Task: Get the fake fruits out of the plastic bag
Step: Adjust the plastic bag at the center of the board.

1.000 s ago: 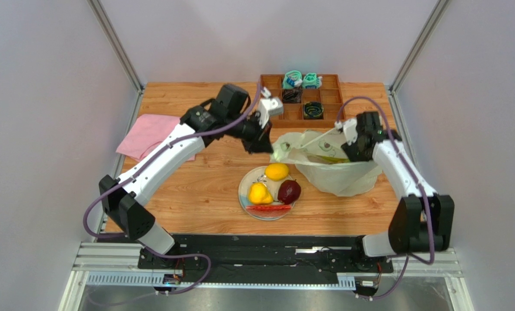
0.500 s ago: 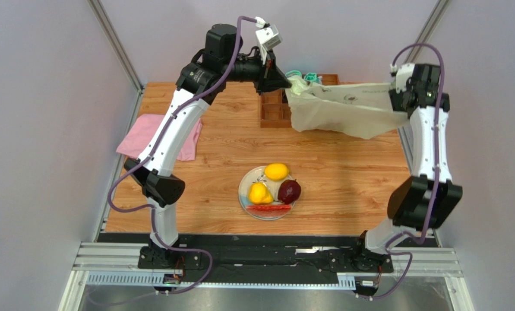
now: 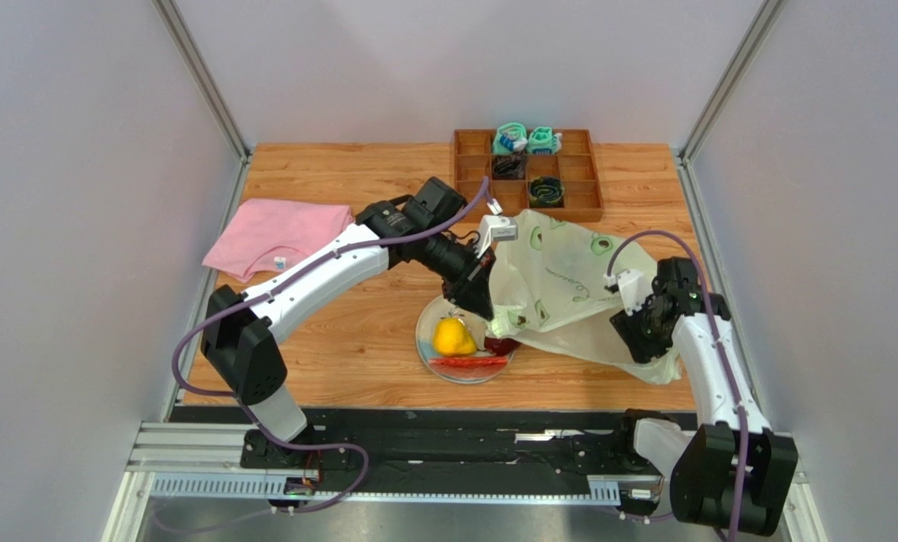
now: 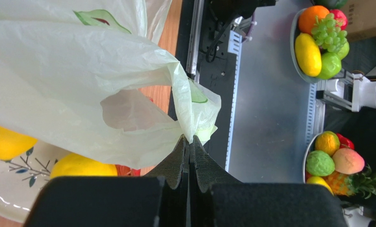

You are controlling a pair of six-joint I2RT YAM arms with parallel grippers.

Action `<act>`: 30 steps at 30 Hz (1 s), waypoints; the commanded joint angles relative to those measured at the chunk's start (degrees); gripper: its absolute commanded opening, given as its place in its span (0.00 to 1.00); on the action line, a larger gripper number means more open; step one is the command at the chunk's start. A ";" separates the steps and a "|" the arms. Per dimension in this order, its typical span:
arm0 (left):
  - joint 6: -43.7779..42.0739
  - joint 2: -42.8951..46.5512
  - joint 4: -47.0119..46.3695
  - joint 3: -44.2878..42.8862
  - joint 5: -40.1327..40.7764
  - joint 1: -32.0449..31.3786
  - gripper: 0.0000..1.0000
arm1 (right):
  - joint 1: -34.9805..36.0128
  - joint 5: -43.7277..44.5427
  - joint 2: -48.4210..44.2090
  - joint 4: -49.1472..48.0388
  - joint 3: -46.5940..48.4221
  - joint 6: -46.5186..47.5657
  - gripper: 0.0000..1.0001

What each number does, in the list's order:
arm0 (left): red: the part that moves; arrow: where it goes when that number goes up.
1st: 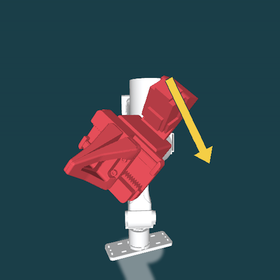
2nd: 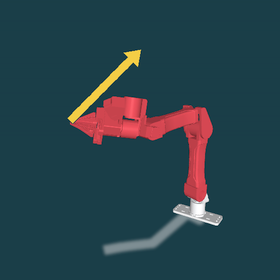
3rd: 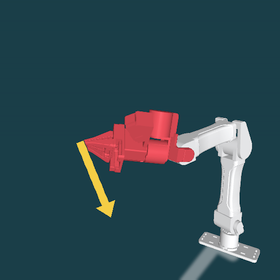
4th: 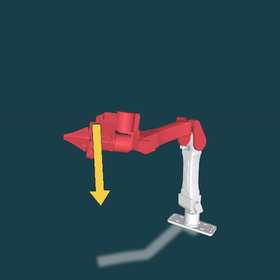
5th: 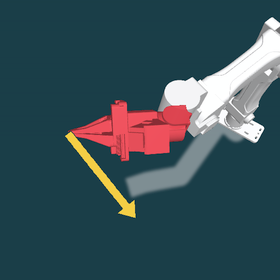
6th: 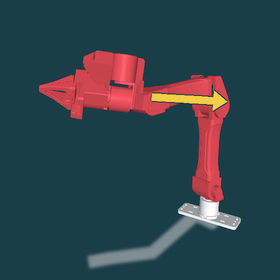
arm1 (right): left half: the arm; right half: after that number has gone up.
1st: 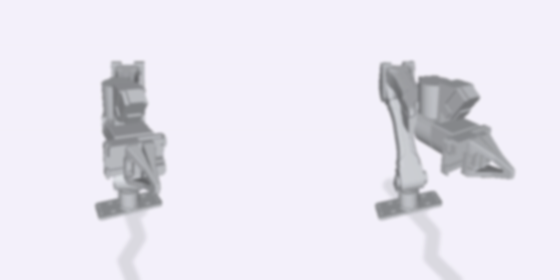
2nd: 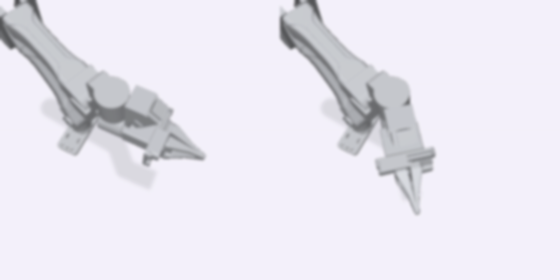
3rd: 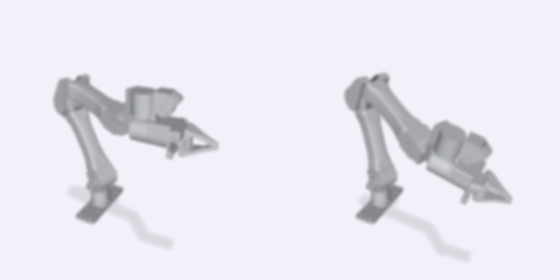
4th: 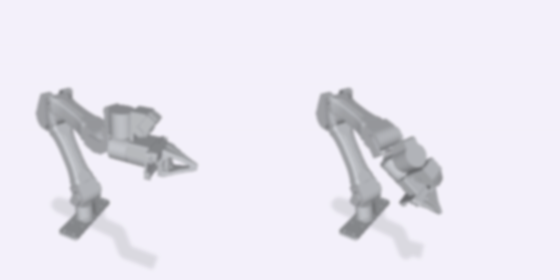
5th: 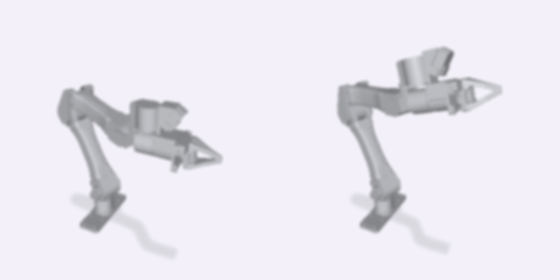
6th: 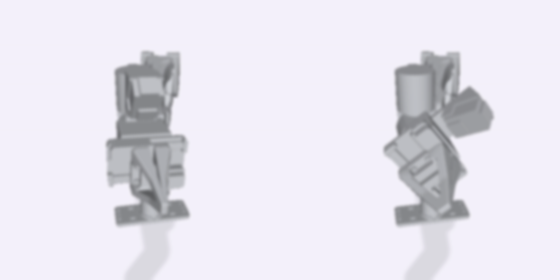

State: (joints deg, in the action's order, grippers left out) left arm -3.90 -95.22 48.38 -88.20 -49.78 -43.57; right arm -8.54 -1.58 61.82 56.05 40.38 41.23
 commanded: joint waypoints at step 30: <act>23.94 -2.43 -17.79 -10.50 -9.72 8.59 0.00 | 17.05 -18.56 1.54 -9.29 15.16 4.47 0.24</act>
State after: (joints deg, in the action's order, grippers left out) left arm 17.63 -97.23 33.95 -97.95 -55.40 -34.57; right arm 5.61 -22.68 57.93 50.09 54.33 41.58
